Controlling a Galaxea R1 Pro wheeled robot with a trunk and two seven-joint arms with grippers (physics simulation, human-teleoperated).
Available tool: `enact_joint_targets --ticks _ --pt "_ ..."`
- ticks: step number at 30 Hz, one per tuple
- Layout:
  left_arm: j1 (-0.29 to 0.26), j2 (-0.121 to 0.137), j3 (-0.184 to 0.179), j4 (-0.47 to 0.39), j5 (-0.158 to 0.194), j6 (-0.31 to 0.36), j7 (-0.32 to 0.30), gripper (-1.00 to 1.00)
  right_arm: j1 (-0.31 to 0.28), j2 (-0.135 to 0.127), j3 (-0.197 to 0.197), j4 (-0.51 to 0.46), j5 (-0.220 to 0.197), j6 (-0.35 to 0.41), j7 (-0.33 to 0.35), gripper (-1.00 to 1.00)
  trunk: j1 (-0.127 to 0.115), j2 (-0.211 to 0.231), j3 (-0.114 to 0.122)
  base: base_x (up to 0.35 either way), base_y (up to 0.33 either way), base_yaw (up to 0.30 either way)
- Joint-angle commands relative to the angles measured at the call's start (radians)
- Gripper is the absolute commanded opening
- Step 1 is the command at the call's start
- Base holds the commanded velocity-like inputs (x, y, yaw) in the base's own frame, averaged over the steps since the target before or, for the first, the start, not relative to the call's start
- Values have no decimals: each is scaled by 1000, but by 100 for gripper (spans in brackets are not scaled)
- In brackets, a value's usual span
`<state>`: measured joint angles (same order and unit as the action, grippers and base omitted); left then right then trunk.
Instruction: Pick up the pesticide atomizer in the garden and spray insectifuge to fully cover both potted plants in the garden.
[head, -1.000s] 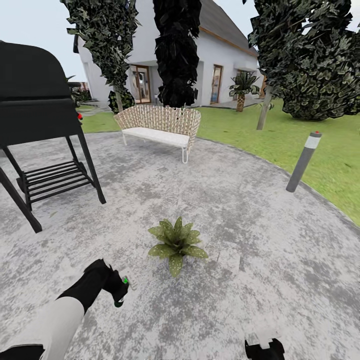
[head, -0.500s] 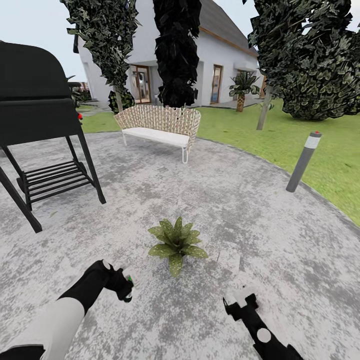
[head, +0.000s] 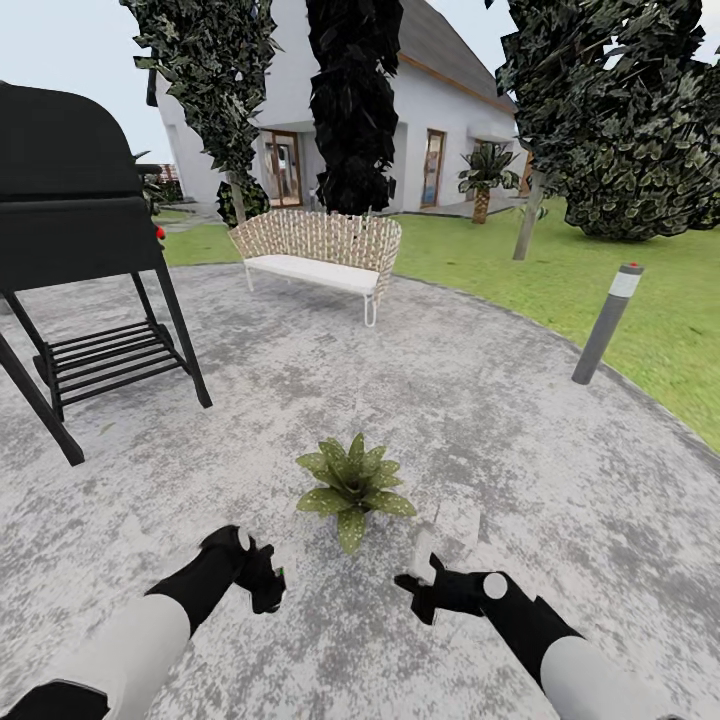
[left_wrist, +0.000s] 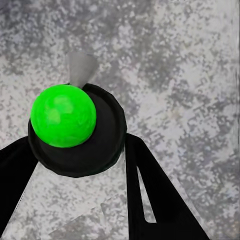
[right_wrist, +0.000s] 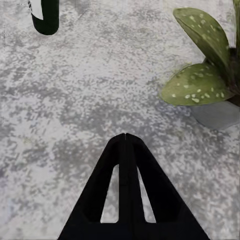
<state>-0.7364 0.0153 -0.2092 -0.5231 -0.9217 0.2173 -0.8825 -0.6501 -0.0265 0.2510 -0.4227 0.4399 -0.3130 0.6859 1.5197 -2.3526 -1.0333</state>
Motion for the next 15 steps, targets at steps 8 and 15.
enact_joint_targets --ticks 8,15 --pt "2 -60 -94 0 4 7 -7 -100 0 53 1 -42 10 -5 14 -100 0 0 -1 0 0 0" --pt "5 -90 -96 -1 0 7 -2 -100 0 76 1 -41 10 -5 14 -100 0 0 -1 0 0 0"
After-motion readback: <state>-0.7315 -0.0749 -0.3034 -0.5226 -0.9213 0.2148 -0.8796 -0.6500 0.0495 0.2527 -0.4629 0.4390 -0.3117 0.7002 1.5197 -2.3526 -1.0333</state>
